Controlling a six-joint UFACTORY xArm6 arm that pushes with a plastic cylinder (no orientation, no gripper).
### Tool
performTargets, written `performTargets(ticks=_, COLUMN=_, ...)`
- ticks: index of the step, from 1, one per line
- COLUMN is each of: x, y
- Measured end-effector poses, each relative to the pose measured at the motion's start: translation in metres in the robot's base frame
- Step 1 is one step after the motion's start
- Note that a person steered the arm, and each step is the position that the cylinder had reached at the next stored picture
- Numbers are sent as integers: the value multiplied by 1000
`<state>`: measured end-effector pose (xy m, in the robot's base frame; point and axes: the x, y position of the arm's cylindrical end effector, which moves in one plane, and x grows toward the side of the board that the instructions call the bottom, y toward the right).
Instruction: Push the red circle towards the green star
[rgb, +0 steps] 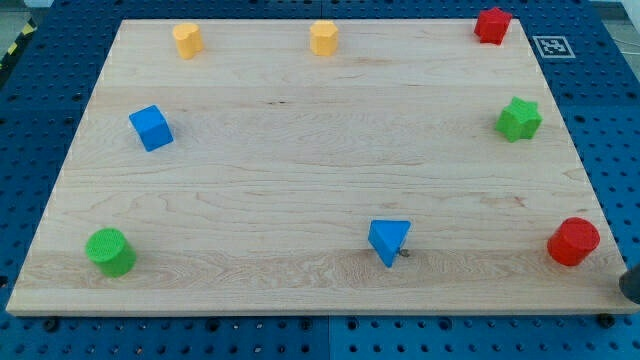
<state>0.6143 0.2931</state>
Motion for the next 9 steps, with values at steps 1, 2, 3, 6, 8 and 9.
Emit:
performTargets(ticks=1, x=0, y=-8)
performTargets(ticks=2, x=0, y=-19)
performTargets(ticks=3, x=-10, y=-20)
performTargets(ticks=6, x=-71, y=-51)
performTargets(ticks=8, x=-87, y=-51)
performTargets(ticks=9, x=-96, y=-51)
